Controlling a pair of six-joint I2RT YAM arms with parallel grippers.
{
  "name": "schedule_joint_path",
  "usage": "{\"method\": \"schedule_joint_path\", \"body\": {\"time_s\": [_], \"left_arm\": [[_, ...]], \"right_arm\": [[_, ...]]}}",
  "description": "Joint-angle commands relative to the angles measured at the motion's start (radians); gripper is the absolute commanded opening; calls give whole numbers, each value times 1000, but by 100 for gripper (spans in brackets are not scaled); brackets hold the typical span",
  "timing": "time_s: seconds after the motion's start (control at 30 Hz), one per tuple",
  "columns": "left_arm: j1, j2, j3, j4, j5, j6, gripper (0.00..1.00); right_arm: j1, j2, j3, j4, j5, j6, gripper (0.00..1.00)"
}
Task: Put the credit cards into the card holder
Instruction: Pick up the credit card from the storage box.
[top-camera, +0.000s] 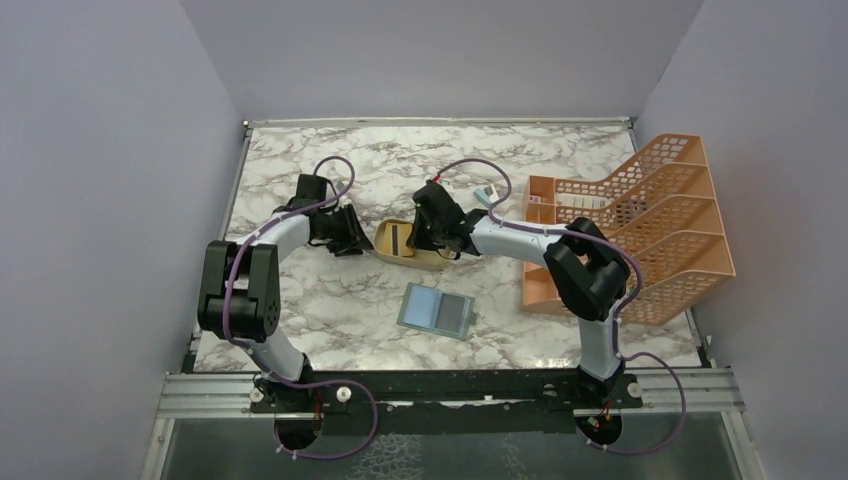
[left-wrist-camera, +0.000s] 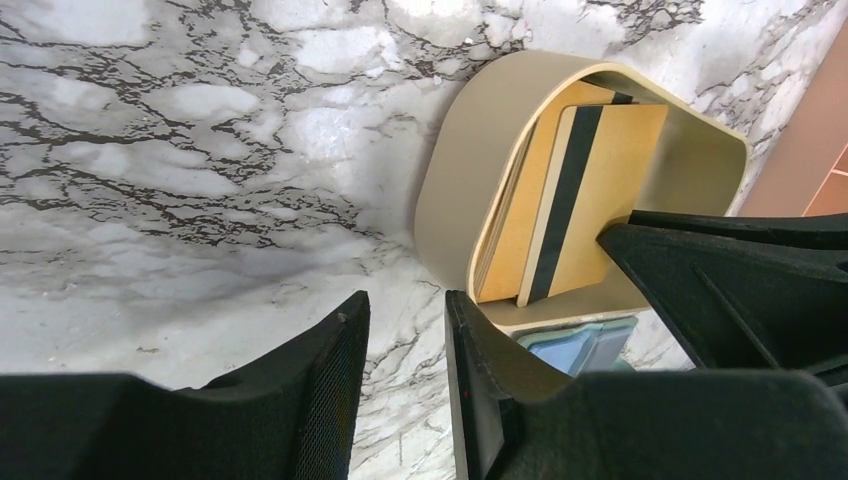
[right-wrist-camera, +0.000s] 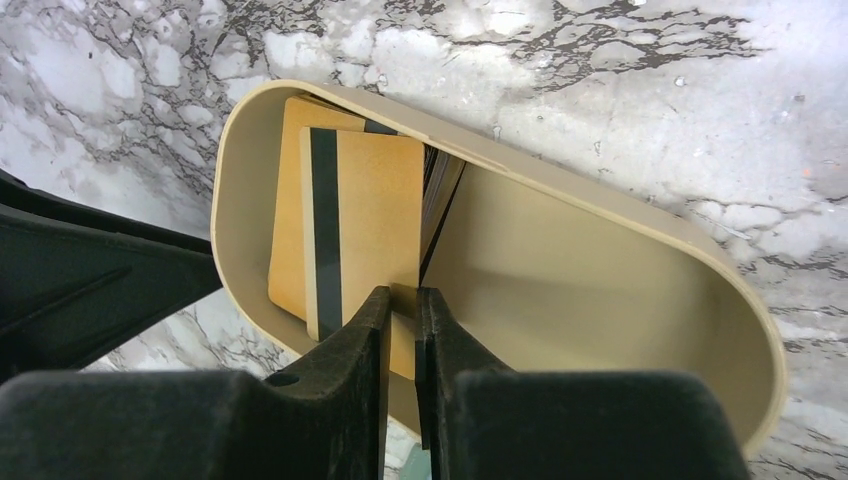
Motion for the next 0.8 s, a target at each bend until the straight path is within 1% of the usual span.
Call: {"method": "schedule_joint_path", "body": {"time_s": [0.0,0.1,0.2,0.37,0.53,0.67,0.77], "left_arm": [[-2,-65,-13,7,-33,7,37],[-2,-87,-21,0,-44,3,37],[-2,-115,-36,-5,-32,7,37],[-2,-175,-66,-19,-5,26,37],[-9,-247,-93,-41,37,31,36],[-45,-270,-117,-49,66,24,36],[-104,-283,-134,-44,57,3,36]], "right_arm": [[2,-50,-24,-30,37,-31,10],[3,-68,-38,-13,11,-30,7],[3,-98,-61,19,-31,-26,1],[3,-162,-99,34,-97,0,1],[3,-261,-168,43,-127,26,1],[3,-336,-215,10,-158,25,1],[3,-410,-276,7,-179,33,1]]}}
